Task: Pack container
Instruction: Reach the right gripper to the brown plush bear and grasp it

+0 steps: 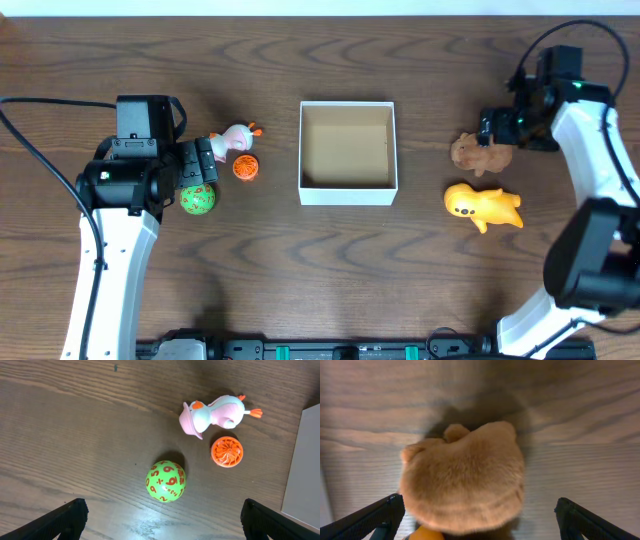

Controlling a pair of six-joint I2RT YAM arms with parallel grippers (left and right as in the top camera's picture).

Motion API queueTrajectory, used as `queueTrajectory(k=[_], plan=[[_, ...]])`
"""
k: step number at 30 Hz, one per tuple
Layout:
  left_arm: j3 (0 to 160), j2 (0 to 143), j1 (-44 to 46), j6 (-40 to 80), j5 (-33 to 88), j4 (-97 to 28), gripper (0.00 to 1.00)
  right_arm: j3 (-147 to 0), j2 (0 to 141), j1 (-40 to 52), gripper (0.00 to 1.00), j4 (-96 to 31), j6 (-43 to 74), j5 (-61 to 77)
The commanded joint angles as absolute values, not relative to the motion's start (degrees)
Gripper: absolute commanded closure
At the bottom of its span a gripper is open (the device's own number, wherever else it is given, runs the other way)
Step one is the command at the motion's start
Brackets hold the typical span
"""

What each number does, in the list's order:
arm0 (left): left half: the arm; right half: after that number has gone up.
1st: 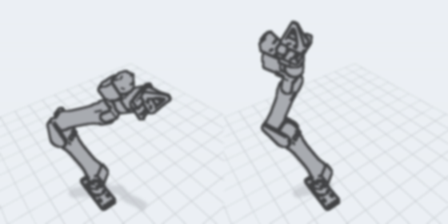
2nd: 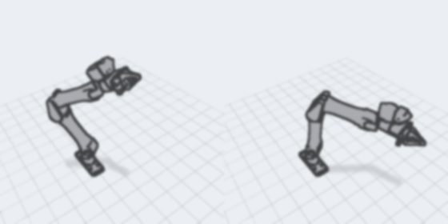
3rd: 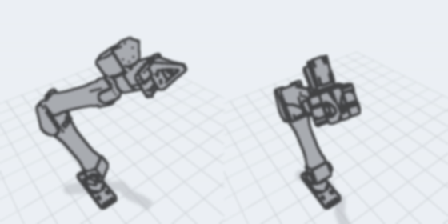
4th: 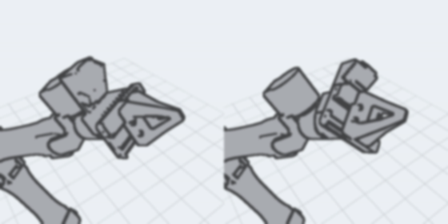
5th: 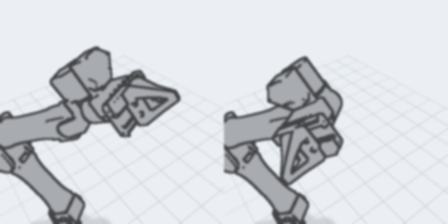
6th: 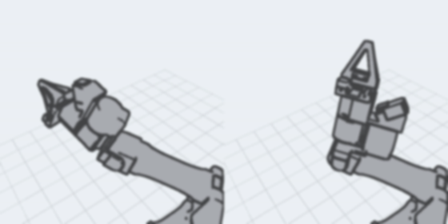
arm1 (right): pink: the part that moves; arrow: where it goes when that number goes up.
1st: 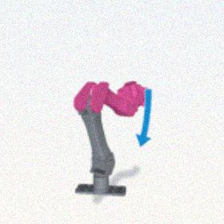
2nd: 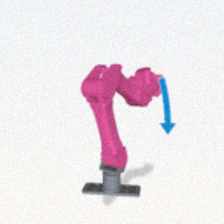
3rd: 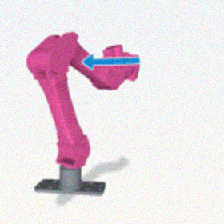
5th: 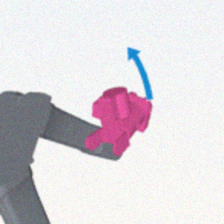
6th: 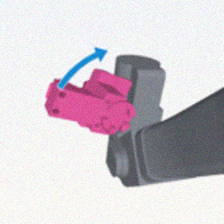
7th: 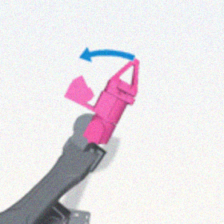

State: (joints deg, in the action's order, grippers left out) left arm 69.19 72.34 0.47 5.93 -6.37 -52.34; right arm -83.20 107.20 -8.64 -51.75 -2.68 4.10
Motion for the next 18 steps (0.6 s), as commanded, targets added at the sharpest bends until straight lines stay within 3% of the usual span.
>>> queueTrajectory(k=[1,5,11,18], plan=[[70.26,72.75,0.27,5.19,-6.48,-52.47,0.02,-83.79,111.68,-7.01,0.01,-51.35,-2.42,3.38],[70.26,72.75,0.27,5.17,-6.48,-52.45,0.02,-83.79,116.6,-5.63,0.03,-50.68,-2.35,3.27],[70.26,72.75,0.27,5.17,-6.48,-52.45,0.02,-83.77,119.28,-4.62,0.6,-51.51,1.1,0.38],[70.26,72.75,0.27,5.19,-6.48,-52.45,0.02,-83.79,119.15,-3.42,0.9,-52.73,3.03,-1.54]])
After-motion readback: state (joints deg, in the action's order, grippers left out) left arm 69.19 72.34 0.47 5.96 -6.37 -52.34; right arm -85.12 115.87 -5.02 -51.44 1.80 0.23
